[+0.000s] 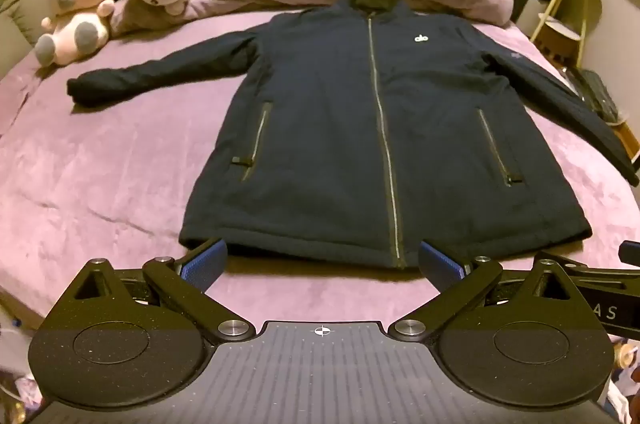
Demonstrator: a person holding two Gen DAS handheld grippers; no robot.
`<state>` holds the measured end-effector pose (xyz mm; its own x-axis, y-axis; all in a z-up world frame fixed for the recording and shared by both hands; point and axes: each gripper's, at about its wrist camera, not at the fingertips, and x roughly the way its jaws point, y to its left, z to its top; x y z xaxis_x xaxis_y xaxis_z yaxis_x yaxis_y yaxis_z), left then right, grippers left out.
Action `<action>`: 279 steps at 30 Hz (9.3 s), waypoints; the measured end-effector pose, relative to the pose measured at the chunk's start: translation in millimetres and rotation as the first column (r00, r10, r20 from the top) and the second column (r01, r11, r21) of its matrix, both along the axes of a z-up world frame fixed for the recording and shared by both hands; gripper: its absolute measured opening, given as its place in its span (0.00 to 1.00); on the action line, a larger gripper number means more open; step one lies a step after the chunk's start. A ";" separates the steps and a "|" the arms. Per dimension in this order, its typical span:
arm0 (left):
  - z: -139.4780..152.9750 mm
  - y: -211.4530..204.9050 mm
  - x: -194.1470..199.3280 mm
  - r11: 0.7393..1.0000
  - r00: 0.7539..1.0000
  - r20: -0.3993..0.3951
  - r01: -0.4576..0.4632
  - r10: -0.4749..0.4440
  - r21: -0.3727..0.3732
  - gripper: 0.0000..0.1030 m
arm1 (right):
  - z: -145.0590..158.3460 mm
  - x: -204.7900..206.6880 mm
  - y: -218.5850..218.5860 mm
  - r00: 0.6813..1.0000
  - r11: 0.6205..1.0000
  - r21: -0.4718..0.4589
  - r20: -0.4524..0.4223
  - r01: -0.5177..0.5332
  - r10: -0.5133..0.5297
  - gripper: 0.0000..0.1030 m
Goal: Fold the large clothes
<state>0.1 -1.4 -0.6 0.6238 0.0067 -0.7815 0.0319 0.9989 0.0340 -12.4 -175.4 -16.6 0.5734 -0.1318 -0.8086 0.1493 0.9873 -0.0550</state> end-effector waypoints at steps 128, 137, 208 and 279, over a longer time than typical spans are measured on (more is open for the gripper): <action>-42.4 33.6 35.8 0.972 0.996 -0.061 -0.080 0.068 -0.222 1.00 | -43.7 14.7 -64.8 0.978 0.958 0.282 0.209 -0.056 -0.004 0.96; -66.6 45.5 100.6 0.968 0.992 -0.043 -0.127 0.121 -0.216 1.00 | -71.4 87.8 -252.2 0.780 0.746 0.593 0.295 0.303 -0.551 0.94; -122.3 57.6 456.8 0.983 0.991 0.036 -0.121 0.127 -0.141 0.19 | -138.9 369.5 -195.3 0.938 0.688 0.718 0.155 0.108 -0.309 0.53; -152.7 -15.4 453.7 0.991 0.989 0.150 -0.020 0.000 0.134 0.71 | -153.7 405.9 -139.8 0.960 0.993 -0.118 0.276 -0.013 0.045 0.02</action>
<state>453.8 -16.8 -153.4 0.7328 0.1121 -0.6711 0.0064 0.9852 0.1715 393.5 -315.1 -170.3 0.7779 -0.1939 -0.5978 0.1462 0.9809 -0.1280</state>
